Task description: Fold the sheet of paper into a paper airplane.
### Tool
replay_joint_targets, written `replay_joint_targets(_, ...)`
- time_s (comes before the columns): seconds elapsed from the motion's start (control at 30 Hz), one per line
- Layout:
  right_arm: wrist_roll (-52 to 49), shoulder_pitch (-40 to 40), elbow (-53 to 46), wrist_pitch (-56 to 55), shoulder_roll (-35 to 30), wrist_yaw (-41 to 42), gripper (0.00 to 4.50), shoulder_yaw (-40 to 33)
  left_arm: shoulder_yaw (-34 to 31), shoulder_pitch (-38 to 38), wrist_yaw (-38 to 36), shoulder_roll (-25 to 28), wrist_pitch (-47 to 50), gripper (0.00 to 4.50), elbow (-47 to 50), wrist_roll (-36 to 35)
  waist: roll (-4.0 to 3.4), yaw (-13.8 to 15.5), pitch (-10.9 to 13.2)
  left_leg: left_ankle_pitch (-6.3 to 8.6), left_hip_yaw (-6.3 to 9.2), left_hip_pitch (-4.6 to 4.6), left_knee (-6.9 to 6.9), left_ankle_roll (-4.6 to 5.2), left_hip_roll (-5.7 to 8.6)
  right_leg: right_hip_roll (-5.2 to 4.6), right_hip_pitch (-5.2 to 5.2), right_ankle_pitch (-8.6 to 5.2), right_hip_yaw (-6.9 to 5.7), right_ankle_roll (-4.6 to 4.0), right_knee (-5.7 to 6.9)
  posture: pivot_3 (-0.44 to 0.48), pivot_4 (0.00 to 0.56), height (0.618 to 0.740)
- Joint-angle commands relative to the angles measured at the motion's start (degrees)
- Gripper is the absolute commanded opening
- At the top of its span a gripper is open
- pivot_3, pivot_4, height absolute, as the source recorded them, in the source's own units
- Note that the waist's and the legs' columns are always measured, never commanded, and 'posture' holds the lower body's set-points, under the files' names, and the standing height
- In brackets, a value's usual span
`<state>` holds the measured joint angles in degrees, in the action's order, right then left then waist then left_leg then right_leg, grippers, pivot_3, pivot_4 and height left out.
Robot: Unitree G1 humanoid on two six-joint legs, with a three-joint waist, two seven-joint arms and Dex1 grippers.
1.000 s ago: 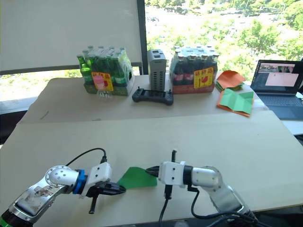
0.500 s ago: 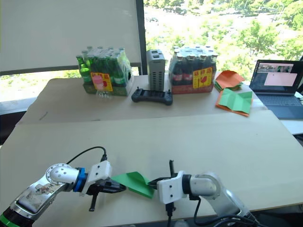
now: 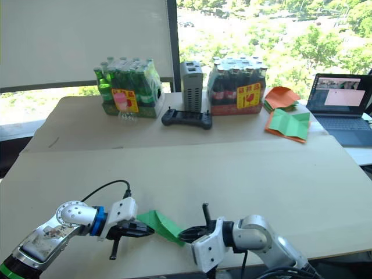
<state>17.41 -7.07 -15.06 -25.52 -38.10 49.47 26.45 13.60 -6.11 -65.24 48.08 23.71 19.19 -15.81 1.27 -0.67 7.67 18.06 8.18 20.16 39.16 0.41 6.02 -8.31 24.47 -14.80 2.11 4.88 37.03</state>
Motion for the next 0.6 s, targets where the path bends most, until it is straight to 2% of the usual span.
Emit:
replay_joint_targets(0.03, 1.89, -0.39, 0.79, 0.34, 0.08, 0.11, 0.02, 0.9, -0.8, -0.16, 0.35, 0.28, -0.42, 0.0, -0.12, 0.45, 0.0, 0.02, 0.0, 0.0, 0.0, 0.0, 0.0, 0.0, 0.0, 0.0, -0.01, 0.0, 0.0, 0.0, 0.0, 0.0, 0.15, 0.735)
replay_joint_targets(0.17, 1.97, -0.25, 1.32, 1.48, 0.43, 0.18, 0.02, 0.9, -2.51, 0.14, 0.1, 0.92, 0.98, 0.0, 1.15, -1.27, 0.0, 0.0, 0.0, 0.0, 0.0, -0.02, 0.0, 0.0, -0.02, 0.01, -0.02, 0.0, 0.0, 0.0, 0.0, 0.0, 0.15, 0.735)
replay_joint_targets(0.27, 1.07, -0.38, 0.86, 3.36, 1.19, 0.56, 0.02, 0.79, -6.04, 1.03, -1.73, 3.26, 3.16, 0.0, 2.76, -4.41, 0.01, -0.07, 0.0, 0.0, 0.0, -0.02, 0.0, 0.0, -0.04, 0.04, -0.02, 0.0, 0.0, 0.0, 0.01, 0.0, 0.15, 0.735)
replay_joint_targets(0.37, 0.92, -0.73, 0.97, 3.98, 1.47, 0.81, 0.02, 0.64, -11.23, 0.13, -4.7, 5.51, 9.46, 0.0, 6.03, -13.47, 0.0, -0.09, 0.0, 0.0, 0.0, -0.02, 0.0, 0.0, -0.07, 0.06, 0.01, 0.0, 0.01, -0.01, 0.02, 0.0, 0.15, 0.735)
replay_joint_targets(0.47, 0.91, -0.91, 1.06, 4.22, 1.45, 0.91, 0.02, 0.67, -12.65, -0.53, -5.01, 6.04, 12.02, 0.0, 7.24, -16.72, 0.0, 0.03, 0.0, 0.0, 0.01, -0.02, 0.01, 0.0, -0.06, 0.05, -0.02, 0.0, 0.01, -0.01, 0.01, 0.0, 0.15, 0.735)
replay_joint_targets(0.53, 0.55, -1.47, 1.23, 4.65, 1.6, 1.06, 0.02, 0.54, -12.67, -3.5, -3.58, 3.78, 14.61, 0.0, 6.67, -19.6, 0.0, 0.11, 0.0, 0.0, 0.0, -0.09, 0.0, 0.0, -0.05, 0.05, -0.09, 0.0, 0.01, -0.01, 0.0, 0.0, 0.15, 0.735)
replay_joint_targets(0.57, 0.37, -1.75, 1.31, 4.88, 1.68, 1.08, 0.02, 0.41, -11.45, -4.98, -2.6, 2.2, 15.08, 0.0, 6.03, -19.45, 0.01, 0.17, 0.0, 0.0, 0.01, -0.09, 0.01, 0.0, -0.05, 0.05, -0.1, 0.0, 0.01, -0.01, 0.0, 0.0, 0.15, 0.735)
replay_joint_targets(0.6, 0.16, -1.92, 1.33, 5.13, 1.68, 1.17, 0.02, 0.33, -8.94, -5.41, -1.93, 1.27, 13.05, 0.0, 5.25, -16.38, 0.01, 0.2, 0.0, 0.0, 0.01, -0.09, 0.03, 0.0, -0.05, 0.05, -0.12, 0.0, -0.01, -0.01, 0.0, 0.0, 0.15, 0.735)
